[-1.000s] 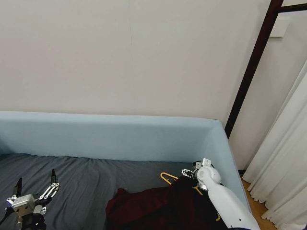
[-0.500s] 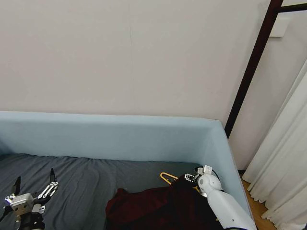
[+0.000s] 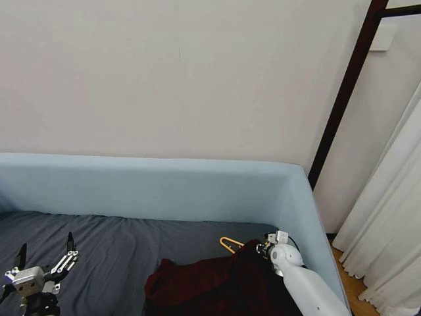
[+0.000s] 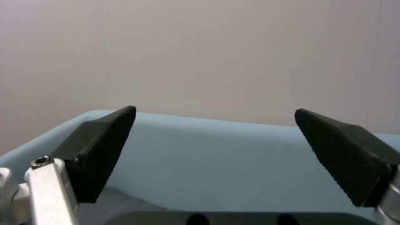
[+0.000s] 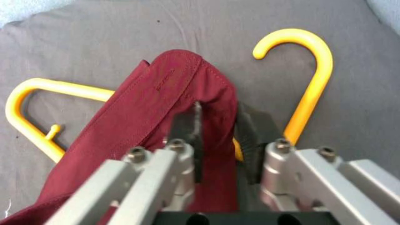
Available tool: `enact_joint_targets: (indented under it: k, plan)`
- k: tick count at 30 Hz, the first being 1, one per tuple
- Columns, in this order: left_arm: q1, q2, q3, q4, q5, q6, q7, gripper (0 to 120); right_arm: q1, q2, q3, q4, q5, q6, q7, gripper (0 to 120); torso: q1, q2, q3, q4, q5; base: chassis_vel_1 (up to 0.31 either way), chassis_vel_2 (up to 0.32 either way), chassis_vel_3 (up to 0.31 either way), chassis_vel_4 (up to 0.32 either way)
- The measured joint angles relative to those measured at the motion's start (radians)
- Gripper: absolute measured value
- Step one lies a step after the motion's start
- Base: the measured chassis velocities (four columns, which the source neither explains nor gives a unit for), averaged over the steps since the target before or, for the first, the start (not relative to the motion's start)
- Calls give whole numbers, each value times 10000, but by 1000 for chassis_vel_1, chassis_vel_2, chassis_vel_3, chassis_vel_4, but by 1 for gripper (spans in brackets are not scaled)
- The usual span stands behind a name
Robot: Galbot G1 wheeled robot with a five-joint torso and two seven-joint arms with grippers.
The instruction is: Pick up the clothes from the sofa and hang them on the clothes hanger.
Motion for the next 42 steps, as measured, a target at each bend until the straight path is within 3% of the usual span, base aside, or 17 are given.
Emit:
enact_joint_targets:
  k: [3,12,14,15,16,20,22,27,31,42]
  plan:
    - [-70,0,37,48,1,0,-1,100,-74,-105,-64,243,40,0,-1,1,0,0,0,0,0,0,0,0,0]
    - [-158,27,100,117,4,0,-1,100,-340,-526,-262,1309,358,91,37,0,0,0,0,1,1,0,0,0,0]
    - [-197,52,143,136,-2,-1,-2,100,-543,-876,-421,2172,519,439,17,0,0,0,0,-1,1,0,0,0,0]
    - [-238,67,180,161,-16,0,-2,100,-718,-1241,-664,2993,603,1135,-1,0,-1,-1,0,-1,1,0,0,0,0]
    - [-238,67,180,161,-16,0,-2,100,-718,-1241,-664,2993,603,1135,-1,0,-1,-1,0,-1,1,0,0,0,0]
    - [-421,91,369,306,-93,-31,-3,100,-902,-2306,-1384,5286,614,3003,-745,0,-2,0,0,1,1,0,0,0,0]
    - [-484,89,426,341,-118,-56,-5,100,-839,-2499,-1506,5684,616,3292,-871,0,-2,0,0,0,1,0,0,0,0]
    - [-685,70,722,371,-330,-102,-37,100,43,-3327,-2175,7421,1091,3941,-954,0,-1,0,0,0,1,0,0,0,0]
    - [-786,172,922,288,-679,-110,-76,100,1719,-3851,-2877,8615,1922,4158,-685,0,-1,1,1,0,0,0,0,0,0]
    - [-840,621,1224,-29,-1673,-167,190,100,5337,-3717,-4065,9630,3348,3911,481,0,-1,0,0,1,-2,0,0,0,0]
